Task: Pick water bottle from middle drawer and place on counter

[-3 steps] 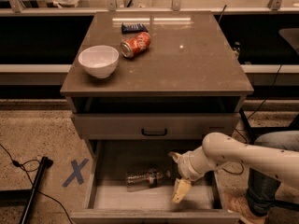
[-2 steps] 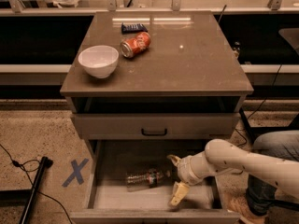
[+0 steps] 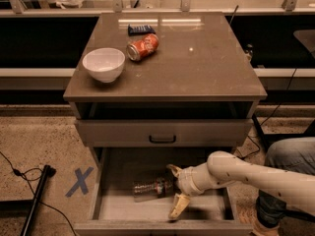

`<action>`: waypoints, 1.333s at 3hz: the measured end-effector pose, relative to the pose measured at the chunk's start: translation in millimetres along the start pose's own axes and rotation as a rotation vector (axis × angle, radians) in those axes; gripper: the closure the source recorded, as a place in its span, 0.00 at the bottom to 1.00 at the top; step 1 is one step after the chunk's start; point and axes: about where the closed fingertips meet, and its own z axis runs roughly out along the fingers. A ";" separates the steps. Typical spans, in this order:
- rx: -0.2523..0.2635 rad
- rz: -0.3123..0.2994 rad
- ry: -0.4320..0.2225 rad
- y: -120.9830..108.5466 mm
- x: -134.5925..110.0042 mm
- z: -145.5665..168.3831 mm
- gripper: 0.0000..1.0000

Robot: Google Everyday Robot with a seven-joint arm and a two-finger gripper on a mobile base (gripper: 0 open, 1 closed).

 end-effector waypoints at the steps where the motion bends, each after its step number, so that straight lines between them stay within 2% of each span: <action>1: 0.018 0.011 0.025 -14.4 7.9 25.3 0.00; 2: 0.018 0.011 0.025 -14.4 7.9 25.4 0.00; 4: -0.013 -0.025 0.051 -19.4 19.5 49.6 0.00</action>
Offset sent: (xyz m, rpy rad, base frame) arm 0.0253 0.0116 -0.0318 -0.0552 -0.0077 -0.0558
